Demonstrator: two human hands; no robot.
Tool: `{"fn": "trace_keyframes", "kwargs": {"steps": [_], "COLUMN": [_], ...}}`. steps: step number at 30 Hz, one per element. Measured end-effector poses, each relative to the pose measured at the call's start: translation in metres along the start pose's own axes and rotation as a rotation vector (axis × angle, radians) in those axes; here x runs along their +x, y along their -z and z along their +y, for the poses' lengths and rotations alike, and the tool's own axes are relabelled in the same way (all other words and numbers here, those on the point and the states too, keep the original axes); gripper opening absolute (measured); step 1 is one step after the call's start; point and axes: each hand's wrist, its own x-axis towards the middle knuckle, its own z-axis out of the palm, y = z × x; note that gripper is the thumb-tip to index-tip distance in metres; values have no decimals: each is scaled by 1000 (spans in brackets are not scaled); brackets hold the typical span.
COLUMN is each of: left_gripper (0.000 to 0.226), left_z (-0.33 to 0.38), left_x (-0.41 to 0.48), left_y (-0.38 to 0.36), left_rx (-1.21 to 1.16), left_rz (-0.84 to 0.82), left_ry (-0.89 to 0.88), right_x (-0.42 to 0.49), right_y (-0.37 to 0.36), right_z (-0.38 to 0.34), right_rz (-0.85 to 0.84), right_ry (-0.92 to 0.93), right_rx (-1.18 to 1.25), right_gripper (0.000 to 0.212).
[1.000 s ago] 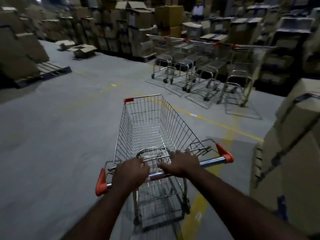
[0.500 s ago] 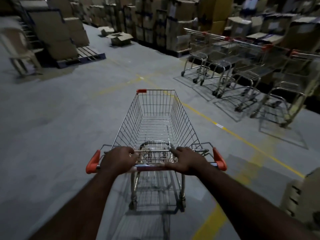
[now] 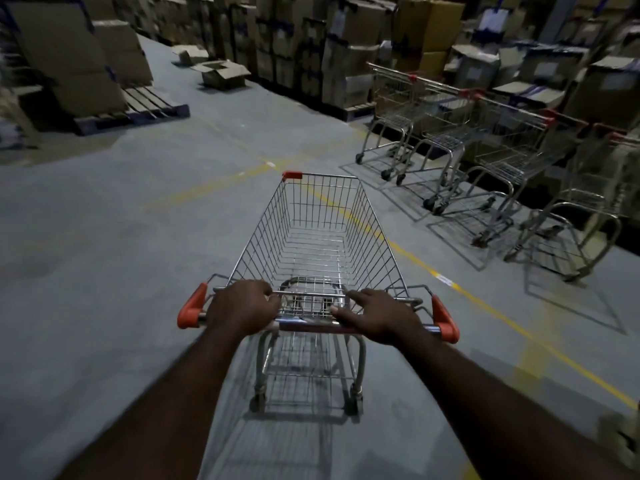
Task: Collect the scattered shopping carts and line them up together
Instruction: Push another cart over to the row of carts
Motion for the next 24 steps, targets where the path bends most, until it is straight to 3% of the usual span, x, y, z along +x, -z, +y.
{"fn": "trace_keyframes", "kwargs": {"steps": [8, 16, 19, 24], "left_gripper": [41, 33, 36, 43], "left_z": [-27, -43, -50, -58], "left_x": [143, 294, 360, 469], "left_y": [12, 20, 22, 29], "left_rx": [-26, -15, 18, 21], "left_rz": [-30, 3, 20, 14], "left_ry": [-74, -74, -48, 31], "right_x": [126, 270, 337, 447], "right_y": [34, 71, 88, 123], "right_z": [-27, -40, -45, -55], "right_rz": [45, 75, 95, 91], "right_ry": [-79, -91, -99, -118], "right_rx": [40, 4, 0, 9], "right_gripper": [108, 92, 84, 89]}}
